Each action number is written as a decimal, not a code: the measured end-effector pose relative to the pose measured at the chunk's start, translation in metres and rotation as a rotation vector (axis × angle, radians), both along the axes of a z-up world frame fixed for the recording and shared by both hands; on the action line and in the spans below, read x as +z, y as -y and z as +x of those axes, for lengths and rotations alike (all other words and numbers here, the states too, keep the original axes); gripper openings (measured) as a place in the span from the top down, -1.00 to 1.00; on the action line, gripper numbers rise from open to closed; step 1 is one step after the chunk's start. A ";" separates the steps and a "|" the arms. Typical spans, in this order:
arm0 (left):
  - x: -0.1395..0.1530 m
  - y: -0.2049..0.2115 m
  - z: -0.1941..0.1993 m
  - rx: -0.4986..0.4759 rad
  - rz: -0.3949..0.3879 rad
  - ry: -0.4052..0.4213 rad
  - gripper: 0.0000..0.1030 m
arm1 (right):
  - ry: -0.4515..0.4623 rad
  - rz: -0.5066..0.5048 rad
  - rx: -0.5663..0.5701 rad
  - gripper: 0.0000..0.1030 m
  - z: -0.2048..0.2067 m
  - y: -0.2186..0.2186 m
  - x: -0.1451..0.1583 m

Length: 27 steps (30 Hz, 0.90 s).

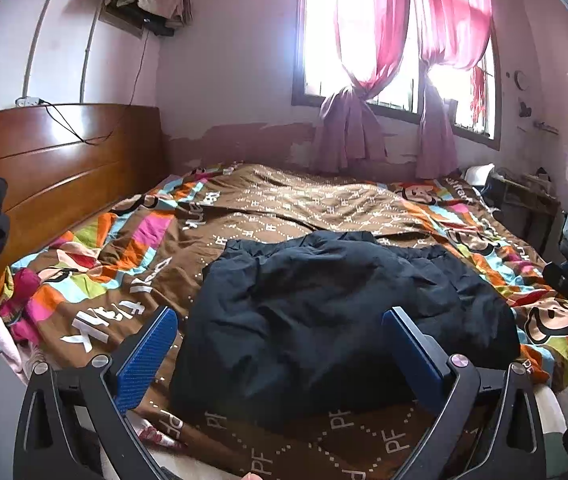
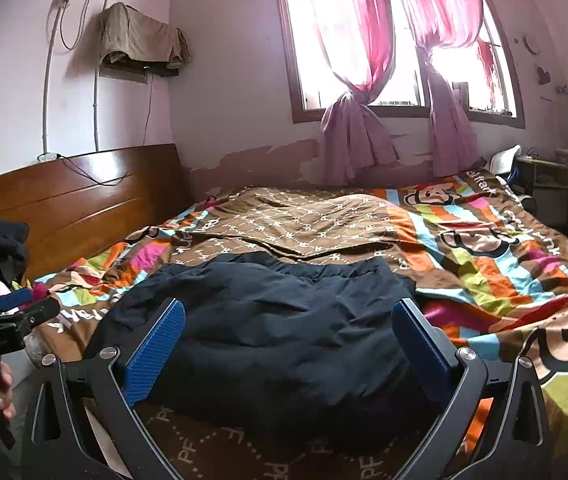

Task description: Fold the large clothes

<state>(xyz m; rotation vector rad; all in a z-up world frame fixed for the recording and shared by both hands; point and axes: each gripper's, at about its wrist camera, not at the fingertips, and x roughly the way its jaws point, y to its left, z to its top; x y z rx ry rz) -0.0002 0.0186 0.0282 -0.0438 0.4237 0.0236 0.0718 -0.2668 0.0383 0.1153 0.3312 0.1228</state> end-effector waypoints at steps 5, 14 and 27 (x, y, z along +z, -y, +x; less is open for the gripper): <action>0.001 0.003 -0.015 -0.002 0.011 0.025 -1.00 | -0.006 0.008 0.006 -0.97 -0.012 -0.003 -0.004; 0.002 0.012 -0.035 -0.013 0.062 0.080 -1.00 | 0.014 -0.001 0.014 -0.97 -0.029 -0.009 -0.006; -0.006 0.019 -0.051 -0.092 0.066 0.077 -1.00 | 0.034 -0.043 -0.001 -0.97 -0.053 -0.027 -0.005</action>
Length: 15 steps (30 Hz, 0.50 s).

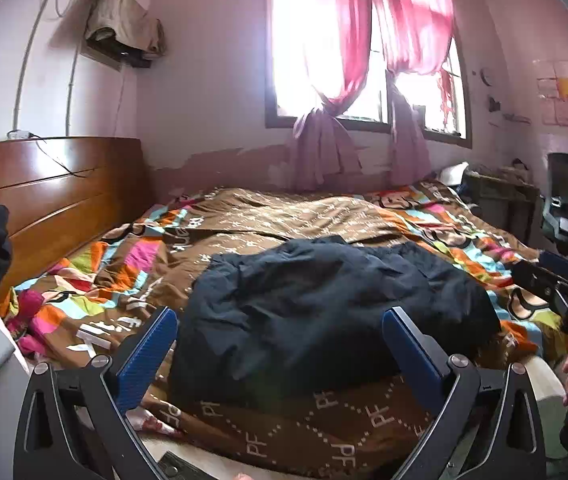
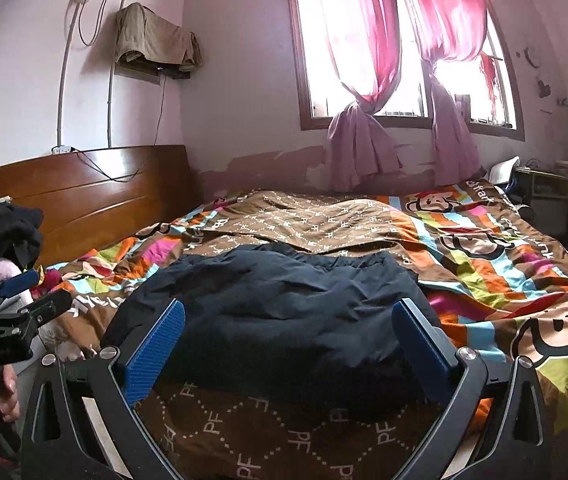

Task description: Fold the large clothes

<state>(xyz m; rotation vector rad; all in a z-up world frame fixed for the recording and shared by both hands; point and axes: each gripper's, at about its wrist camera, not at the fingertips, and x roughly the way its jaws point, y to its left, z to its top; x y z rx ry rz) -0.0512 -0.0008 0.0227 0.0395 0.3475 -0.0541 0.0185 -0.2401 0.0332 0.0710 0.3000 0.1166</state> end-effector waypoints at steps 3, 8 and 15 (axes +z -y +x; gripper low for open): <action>-0.004 0.003 -0.002 -0.001 0.006 -0.004 -1.00 | 0.012 -0.009 -0.002 -0.97 -0.005 -0.003 -0.003; -0.007 -0.003 -0.005 0.044 -0.025 0.003 -1.00 | 0.025 -0.062 -0.006 -0.97 -0.009 -0.011 -0.010; -0.020 -0.006 0.004 0.069 -0.013 -0.041 -1.00 | -0.058 -0.061 -0.003 -0.97 -0.002 -0.008 -0.027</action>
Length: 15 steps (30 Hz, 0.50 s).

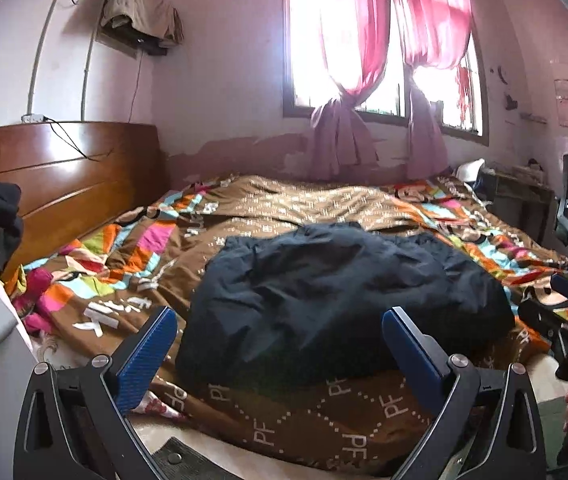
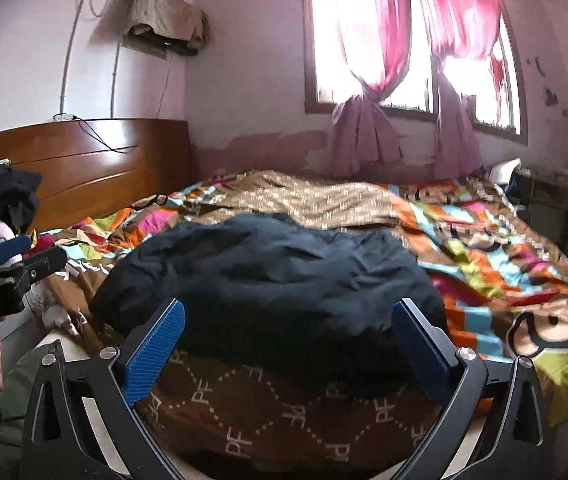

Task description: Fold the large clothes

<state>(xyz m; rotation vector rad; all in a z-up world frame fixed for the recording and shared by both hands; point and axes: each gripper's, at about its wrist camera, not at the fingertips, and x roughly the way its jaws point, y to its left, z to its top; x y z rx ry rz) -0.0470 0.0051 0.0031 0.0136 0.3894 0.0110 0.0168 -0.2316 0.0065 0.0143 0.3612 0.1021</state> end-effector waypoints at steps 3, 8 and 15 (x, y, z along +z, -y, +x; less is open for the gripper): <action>-0.007 0.001 0.004 -0.018 -0.010 -0.034 -1.00 | -0.009 0.026 -0.013 -0.97 0.001 0.006 -0.003; -0.008 0.001 0.001 -0.023 -0.012 -0.025 -1.00 | -0.017 0.033 -0.023 -0.97 0.002 0.009 -0.008; -0.009 0.002 0.001 -0.025 -0.008 -0.026 -1.00 | -0.023 0.033 -0.025 -0.97 0.003 0.010 -0.009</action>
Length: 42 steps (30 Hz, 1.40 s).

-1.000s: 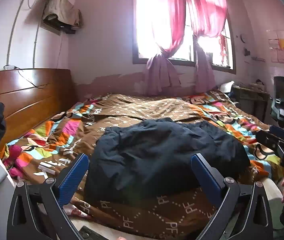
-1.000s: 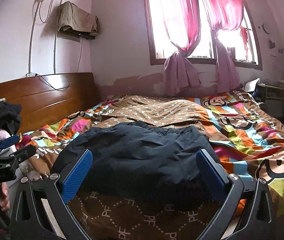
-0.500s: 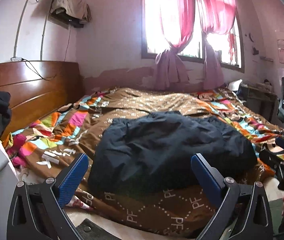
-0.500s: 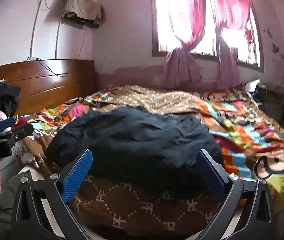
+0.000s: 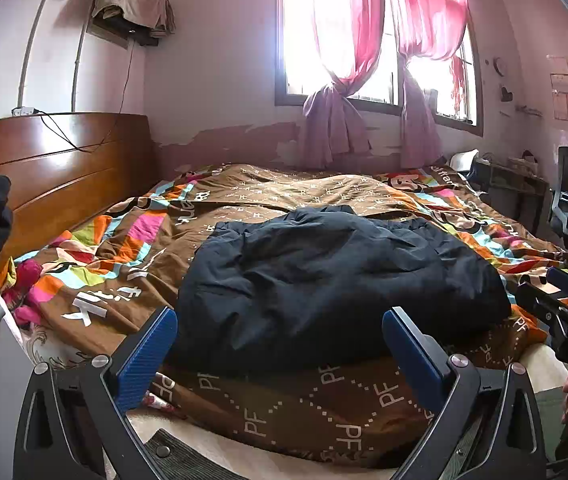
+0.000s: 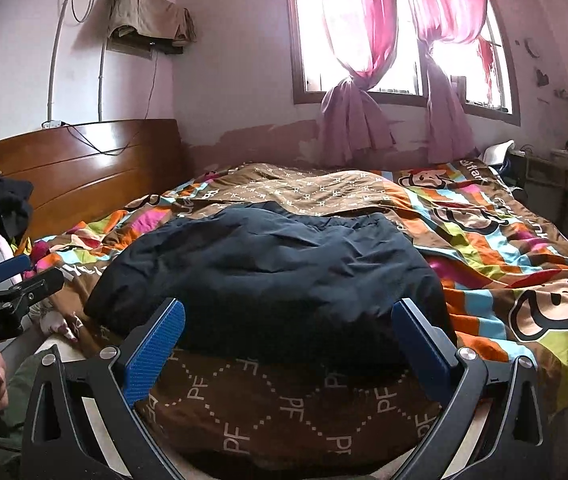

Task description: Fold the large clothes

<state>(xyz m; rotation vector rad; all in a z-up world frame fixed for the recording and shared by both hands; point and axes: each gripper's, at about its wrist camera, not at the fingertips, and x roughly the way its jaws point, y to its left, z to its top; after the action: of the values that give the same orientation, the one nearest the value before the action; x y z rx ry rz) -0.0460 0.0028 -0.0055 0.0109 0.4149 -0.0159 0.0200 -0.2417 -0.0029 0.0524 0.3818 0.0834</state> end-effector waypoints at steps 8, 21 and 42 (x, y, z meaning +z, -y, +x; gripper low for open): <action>0.000 0.001 0.001 -0.011 0.014 -0.003 -1.00 | -0.003 0.006 -0.006 -0.98 0.000 0.002 -0.001; 0.001 0.003 0.000 -0.022 0.027 0.005 -1.00 | -0.002 0.006 -0.004 -0.97 0.001 0.003 -0.001; 0.000 0.004 -0.001 -0.021 0.029 0.007 -1.00 | -0.002 0.006 -0.004 -0.98 0.001 0.004 -0.001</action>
<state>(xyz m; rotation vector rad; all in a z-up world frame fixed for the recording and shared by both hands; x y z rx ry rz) -0.0467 -0.0016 -0.0051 0.0441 0.4079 -0.0309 0.0207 -0.2455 -0.0041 0.0593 0.3833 0.0806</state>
